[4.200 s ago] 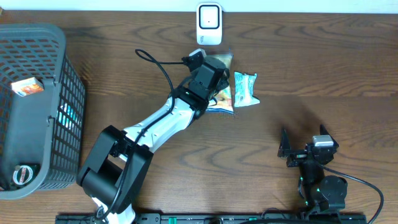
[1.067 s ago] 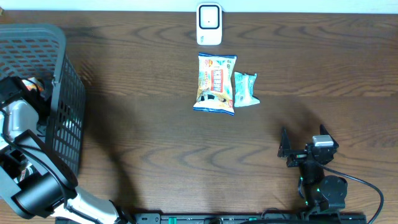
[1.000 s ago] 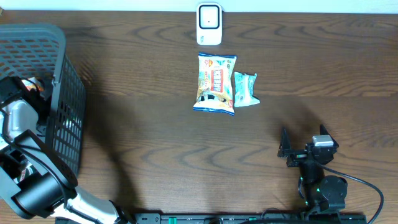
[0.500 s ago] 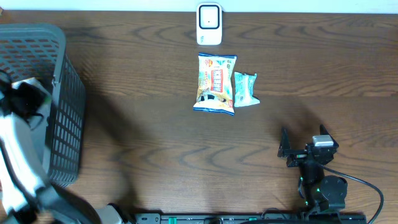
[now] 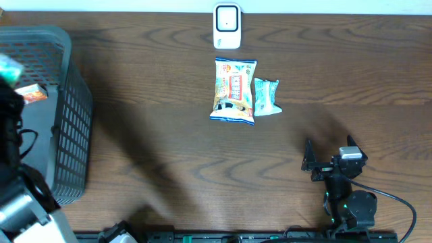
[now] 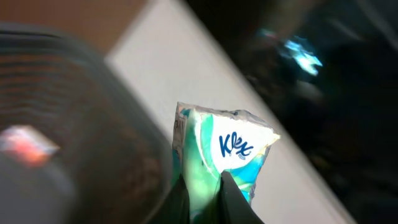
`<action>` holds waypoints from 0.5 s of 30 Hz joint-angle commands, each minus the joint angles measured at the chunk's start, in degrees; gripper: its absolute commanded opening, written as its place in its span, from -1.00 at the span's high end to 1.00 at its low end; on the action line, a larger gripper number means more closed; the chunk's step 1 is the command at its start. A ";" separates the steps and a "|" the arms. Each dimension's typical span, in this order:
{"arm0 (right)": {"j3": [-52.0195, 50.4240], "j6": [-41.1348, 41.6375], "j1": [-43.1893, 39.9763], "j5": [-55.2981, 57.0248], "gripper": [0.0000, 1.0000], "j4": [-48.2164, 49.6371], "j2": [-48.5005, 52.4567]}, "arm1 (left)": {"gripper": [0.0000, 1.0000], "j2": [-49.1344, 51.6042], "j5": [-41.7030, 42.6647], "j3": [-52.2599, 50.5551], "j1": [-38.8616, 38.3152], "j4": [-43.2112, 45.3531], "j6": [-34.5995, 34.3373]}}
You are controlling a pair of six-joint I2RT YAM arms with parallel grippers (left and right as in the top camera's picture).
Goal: Scan the item barcode
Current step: 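Carry the Kleenex pack out and place it left of the snack bag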
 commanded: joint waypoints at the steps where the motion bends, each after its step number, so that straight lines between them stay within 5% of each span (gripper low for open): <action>1: -0.07 0.81 -0.24 -0.07 -0.99 -0.26 -0.31 | 0.85 -0.20 9.14 0.72 -7.85 1.68 -1.68; 7: -0.07 0.81 -0.26 -0.07 -0.98 -0.26 -0.31 | 0.85 5.09 9.11 0.72 -27.96 1.55 4.76; 12: -0.07 0.81 -0.24 -0.07 -0.98 -0.26 -0.31 | 0.85 12.94 8.02 0.72 -41.22 1.18 20.09; 15: -0.07 0.81 -0.24 -0.07 -0.98 -0.26 -0.31 | 0.85 19.17 -1.40 0.72 -46.62 1.14 28.96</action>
